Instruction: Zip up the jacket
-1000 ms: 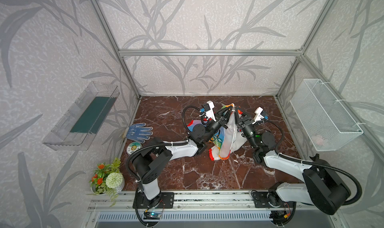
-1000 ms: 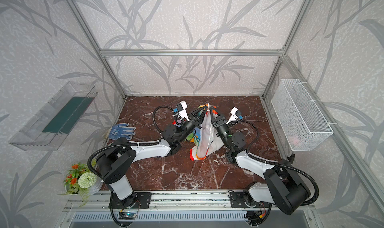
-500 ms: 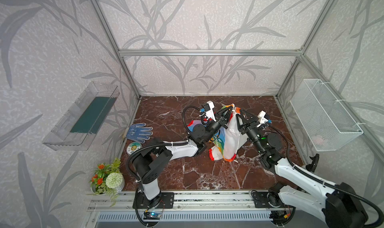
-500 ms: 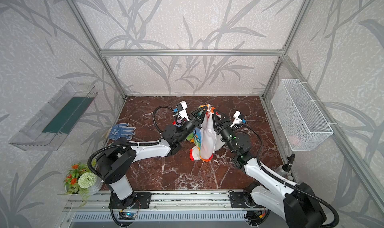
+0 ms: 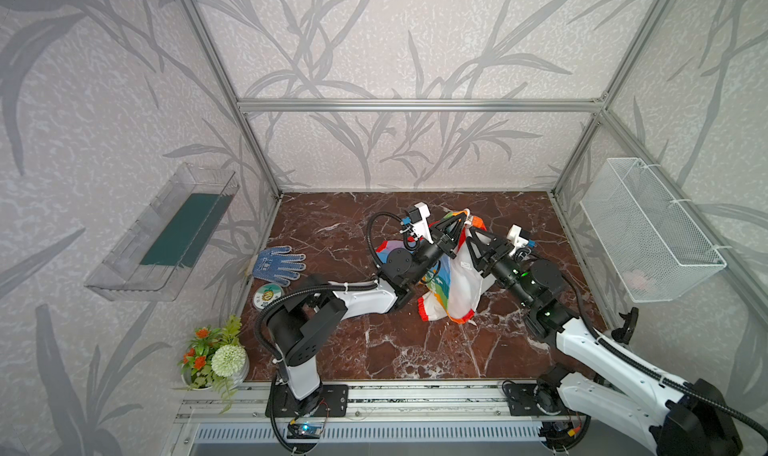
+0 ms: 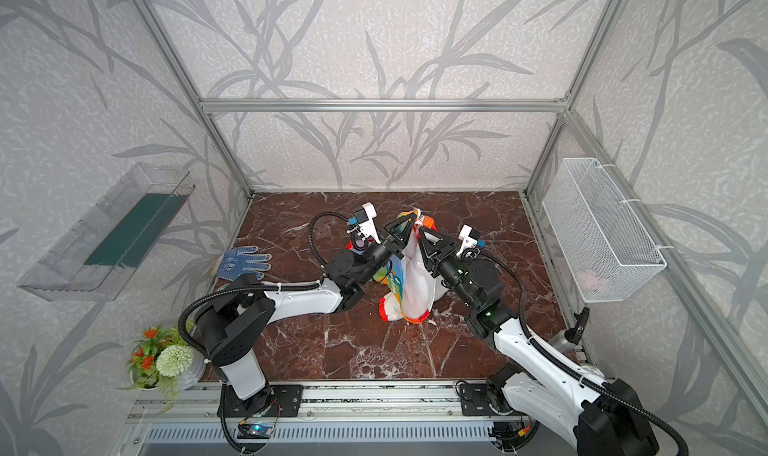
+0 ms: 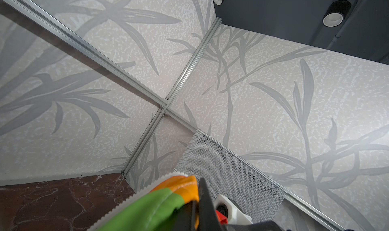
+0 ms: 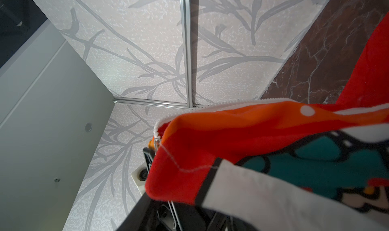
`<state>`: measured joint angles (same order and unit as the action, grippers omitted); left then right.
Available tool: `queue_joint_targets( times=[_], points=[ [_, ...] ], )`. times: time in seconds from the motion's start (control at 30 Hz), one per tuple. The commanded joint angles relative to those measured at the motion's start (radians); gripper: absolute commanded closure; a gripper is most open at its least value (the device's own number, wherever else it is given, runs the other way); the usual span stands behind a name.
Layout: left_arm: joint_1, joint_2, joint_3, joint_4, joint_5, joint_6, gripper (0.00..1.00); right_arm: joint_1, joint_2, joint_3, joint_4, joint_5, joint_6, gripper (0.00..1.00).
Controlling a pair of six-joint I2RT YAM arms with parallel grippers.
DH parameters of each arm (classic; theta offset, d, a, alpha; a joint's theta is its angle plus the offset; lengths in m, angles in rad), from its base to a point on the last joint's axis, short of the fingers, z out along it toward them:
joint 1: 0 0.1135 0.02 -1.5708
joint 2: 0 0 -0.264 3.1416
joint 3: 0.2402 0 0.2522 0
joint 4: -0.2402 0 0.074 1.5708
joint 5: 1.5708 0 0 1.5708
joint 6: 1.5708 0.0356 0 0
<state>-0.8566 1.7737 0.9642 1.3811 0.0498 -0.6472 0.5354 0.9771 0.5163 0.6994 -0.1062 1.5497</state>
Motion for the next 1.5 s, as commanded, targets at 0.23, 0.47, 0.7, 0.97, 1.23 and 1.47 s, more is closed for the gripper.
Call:
queue_joint_targets(
  times=[0.23,0.47,0.7,0.97,1.23,1.47],
  points=[
    [-0.001,-0.002,0.004,0.036,0.011,0.0,1.0,0.001,0.038,0.042,0.125,-0.011,0.012,0.6],
    [0.001,0.002,0.006,0.036,0.022,-0.002,1.0,0.001,0.069,0.041,0.179,0.001,0.026,0.66],
    [0.001,0.002,0.008,0.036,0.022,-0.003,1.0,0.001,0.08,0.051,0.181,0.006,0.009,0.69],
    [0.001,0.006,0.011,0.036,0.025,-0.005,1.0,0.001,0.082,0.048,0.195,0.016,0.015,0.82],
    [0.001,0.007,0.012,0.036,0.032,0.001,1.0,0.001,0.057,0.041,0.166,0.021,0.018,0.98],
    [0.001,0.003,-0.015,0.036,0.063,0.029,1.0,0.004,0.001,0.032,0.079,0.038,0.059,1.0]
  ],
)
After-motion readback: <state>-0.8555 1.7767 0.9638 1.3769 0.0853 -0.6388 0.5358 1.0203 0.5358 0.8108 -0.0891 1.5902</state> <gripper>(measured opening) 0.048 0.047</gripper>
